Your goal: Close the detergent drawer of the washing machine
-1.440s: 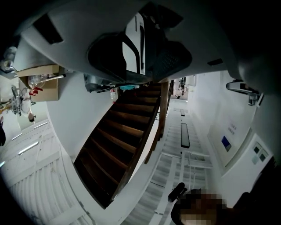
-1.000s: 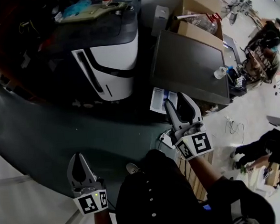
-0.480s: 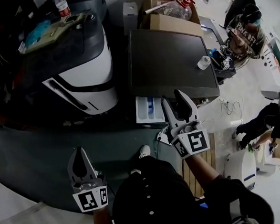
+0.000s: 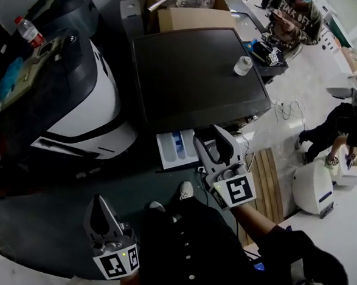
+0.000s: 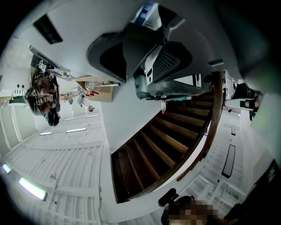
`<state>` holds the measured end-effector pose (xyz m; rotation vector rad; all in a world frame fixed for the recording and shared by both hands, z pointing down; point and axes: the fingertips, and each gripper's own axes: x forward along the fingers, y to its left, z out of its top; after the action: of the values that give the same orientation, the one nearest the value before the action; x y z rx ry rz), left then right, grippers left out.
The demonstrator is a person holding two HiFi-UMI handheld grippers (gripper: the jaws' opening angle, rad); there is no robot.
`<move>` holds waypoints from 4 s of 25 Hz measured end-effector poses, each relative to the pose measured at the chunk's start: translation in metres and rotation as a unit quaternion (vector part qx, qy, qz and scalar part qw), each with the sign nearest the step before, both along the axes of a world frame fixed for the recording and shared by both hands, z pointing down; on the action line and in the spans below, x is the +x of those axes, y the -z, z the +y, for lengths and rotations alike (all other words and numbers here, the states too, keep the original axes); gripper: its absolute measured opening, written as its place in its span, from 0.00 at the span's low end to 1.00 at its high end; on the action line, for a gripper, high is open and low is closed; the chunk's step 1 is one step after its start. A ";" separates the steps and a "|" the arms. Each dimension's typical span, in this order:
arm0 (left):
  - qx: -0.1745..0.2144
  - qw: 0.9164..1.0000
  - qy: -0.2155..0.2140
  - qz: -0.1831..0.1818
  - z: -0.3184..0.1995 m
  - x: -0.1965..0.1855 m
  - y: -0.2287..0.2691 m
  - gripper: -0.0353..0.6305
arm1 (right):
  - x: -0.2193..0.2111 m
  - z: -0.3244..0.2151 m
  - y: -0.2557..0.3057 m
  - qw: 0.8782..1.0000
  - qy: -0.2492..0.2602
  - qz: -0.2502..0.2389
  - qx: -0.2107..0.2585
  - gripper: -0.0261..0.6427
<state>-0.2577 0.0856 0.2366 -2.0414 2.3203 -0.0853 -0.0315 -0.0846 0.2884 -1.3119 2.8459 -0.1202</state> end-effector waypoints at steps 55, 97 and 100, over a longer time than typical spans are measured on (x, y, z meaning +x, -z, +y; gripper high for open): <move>-0.137 0.976 -0.170 0.025 -0.043 0.028 -0.121 0.07 | 0.006 0.053 -0.272 0.950 -0.163 0.152 -0.217 0.36; -0.160 0.979 -0.127 0.029 -0.059 0.004 -0.134 0.07 | -0.027 -0.043 -0.273 0.955 -0.180 0.143 -0.187 0.36; -0.161 0.978 -0.126 0.028 -0.061 0.002 -0.134 0.07 | -0.030 -0.047 -0.273 0.955 -0.185 0.133 -0.192 0.36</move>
<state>-0.2555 0.0251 0.3703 -2.5029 2.1722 -0.4225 -0.0611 -0.1311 0.5612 -2.0581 2.8104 -0.5549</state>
